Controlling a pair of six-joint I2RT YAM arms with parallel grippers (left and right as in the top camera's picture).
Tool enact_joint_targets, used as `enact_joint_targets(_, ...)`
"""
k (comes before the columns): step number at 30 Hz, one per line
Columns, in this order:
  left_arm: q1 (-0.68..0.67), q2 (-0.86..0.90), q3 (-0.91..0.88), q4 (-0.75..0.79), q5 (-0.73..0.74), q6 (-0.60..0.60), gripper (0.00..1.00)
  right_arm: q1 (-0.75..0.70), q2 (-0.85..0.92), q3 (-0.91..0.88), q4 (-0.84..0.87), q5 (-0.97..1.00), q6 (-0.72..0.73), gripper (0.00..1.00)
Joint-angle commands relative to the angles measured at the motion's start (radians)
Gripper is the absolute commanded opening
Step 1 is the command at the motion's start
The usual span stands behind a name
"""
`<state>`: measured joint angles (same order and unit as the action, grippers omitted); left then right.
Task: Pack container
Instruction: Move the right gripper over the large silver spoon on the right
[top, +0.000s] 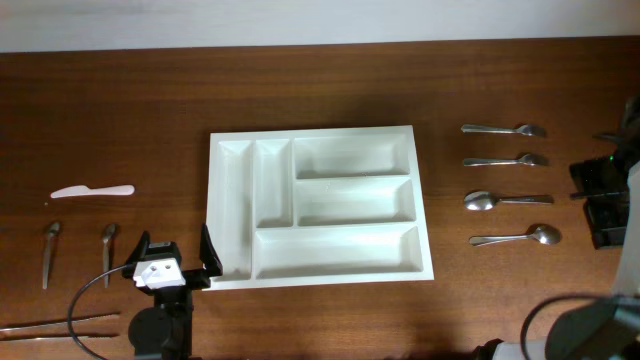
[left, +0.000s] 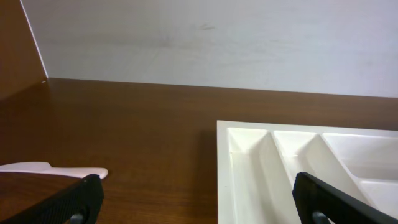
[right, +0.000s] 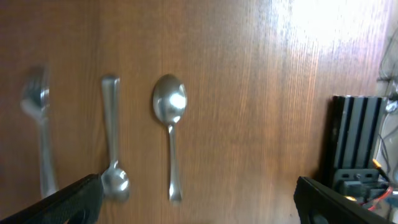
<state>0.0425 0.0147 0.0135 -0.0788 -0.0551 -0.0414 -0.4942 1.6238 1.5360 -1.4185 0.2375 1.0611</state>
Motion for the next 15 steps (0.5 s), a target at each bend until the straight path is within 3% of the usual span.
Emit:
enact_joint_targets(1, 0.007, -0.010, -0.005, -0.001, 0.010, 0.019, 0.99, -0.022, 0.034, -0.072, 0.055, -0.048, -0.013, 0.99)
enact_joint_targets(15, 0.007, -0.010, -0.005, -0.001, 0.010, 0.019, 0.99, -0.023, 0.065, -0.365, 0.443, -0.251, -0.047, 0.99)
